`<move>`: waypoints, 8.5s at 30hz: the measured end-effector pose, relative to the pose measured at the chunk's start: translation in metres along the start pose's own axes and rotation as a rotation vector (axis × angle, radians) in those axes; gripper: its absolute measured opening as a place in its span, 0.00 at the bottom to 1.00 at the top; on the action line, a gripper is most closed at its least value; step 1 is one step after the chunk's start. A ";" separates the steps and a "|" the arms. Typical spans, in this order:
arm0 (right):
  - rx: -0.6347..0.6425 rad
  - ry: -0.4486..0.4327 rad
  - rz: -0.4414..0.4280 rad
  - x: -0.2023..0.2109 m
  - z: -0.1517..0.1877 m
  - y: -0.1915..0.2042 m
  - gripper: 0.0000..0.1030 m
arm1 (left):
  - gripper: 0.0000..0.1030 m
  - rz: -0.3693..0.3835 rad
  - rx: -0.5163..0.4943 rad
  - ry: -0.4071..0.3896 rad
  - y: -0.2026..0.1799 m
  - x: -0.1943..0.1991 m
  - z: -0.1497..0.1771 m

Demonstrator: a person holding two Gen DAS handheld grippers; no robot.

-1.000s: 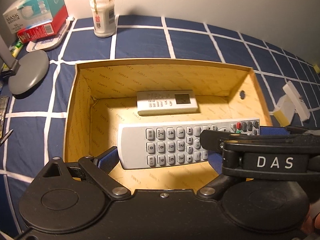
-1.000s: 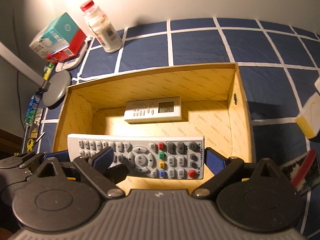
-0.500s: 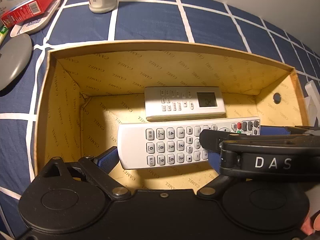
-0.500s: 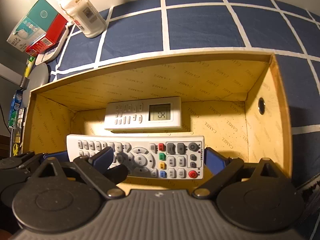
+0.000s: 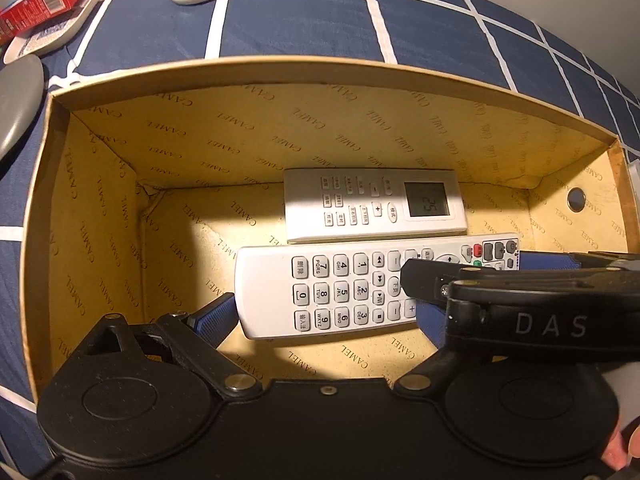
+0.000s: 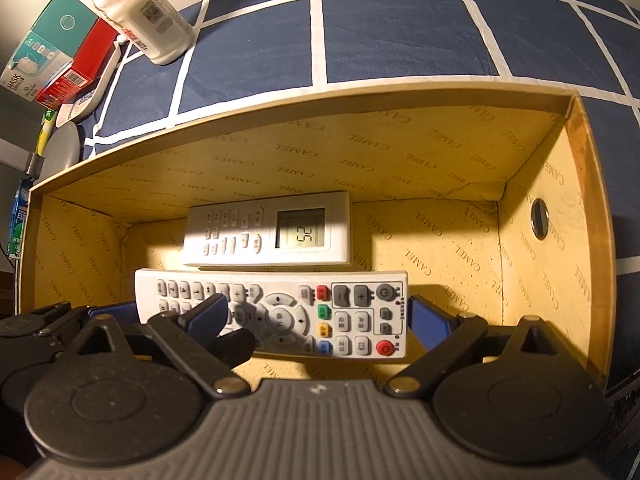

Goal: Organize objects
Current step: 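Open the right tool to release the grey TV remote in the box, then move the right tool out of the box toward the white Gree AC remote, then close the right tool on the white Gree AC remote, then lift the held AC remote with the right tool over the box, then lower the AC remote into the box and open the right tool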

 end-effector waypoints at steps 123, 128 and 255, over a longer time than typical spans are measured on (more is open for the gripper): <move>-1.029 -0.278 0.384 0.226 0.192 -0.423 0.99 | 1.00 0.386 -0.890 0.176 -0.477 -0.026 0.122; -1.067 -0.250 0.375 0.215 0.195 -0.431 0.97 | 1.00 0.405 -0.907 0.207 -0.489 -0.041 0.123; 0.050 -0.049 -0.027 0.081 0.052 0.029 0.71 | 0.75 0.008 0.082 -0.069 -0.027 0.077 0.055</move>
Point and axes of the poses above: each gripper's, at about its wrist camera, not at the fingertips, and x roughly against the way its jaws point, y to its left, z to its underside, the point moved 7 cm from there along -x, roughly the way its jaws point, and after that the axes turned 13 degrees about -y, right-handed, at the moved point
